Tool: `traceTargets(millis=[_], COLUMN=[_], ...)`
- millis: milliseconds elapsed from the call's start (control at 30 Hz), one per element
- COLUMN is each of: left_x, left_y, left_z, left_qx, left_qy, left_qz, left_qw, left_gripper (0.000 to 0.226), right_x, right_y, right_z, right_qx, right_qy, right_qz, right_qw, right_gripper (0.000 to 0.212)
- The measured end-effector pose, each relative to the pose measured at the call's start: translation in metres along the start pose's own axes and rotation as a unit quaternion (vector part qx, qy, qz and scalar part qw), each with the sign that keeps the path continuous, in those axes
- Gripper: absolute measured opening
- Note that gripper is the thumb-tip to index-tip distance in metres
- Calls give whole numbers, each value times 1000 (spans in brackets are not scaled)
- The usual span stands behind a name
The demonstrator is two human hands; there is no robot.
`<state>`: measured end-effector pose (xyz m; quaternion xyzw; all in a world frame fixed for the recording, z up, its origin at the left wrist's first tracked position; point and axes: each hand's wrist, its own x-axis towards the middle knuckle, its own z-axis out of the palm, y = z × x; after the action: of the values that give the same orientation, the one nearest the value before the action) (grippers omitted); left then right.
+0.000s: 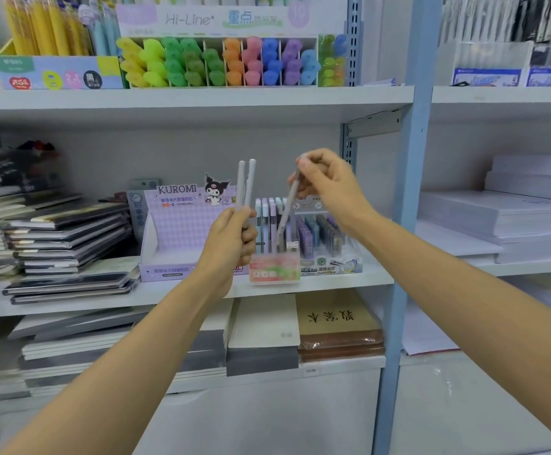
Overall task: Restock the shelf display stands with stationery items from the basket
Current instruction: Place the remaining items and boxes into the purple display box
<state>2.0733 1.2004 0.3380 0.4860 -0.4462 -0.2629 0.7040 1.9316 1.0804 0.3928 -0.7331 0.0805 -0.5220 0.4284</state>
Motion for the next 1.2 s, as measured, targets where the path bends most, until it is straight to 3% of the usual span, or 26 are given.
traceTargets(millis=[133,567,833,1000,1067,1133,1200], left_x=[2,6,7,2,0,-2,-4], left_y=[-11,-35,-40,-38,-36,-35,-34], left_z=[-3,-14,-15,-17,-17,-15,-13], left_qx=[21,45,46,69,76,85,99], left_qy=[-14,-14,-23,-30,-39,-57,-79], left_qz=[13,11,3,6,5,-4,-21], left_qw=[1000,999,999,997,996,995,992], left_gripper=[19,23,23,24,23,24,26], right_x=[6,0,2,1,-1,-2,-2], right_y=[16,65,69,56,46,36,30], right_z=[-8,7,17,16,16,17,18], right_qx=[-43,-208,-274,-329,-274,-147,-71], right_qy=[76,-37,1,-25,-25,-53,-94], right_qz=[-13,-1,-25,-8,-9,15,49], right_qw=[996,977,962,944,961,988,992], right_gripper=[7,11,11,24,26,22,14])
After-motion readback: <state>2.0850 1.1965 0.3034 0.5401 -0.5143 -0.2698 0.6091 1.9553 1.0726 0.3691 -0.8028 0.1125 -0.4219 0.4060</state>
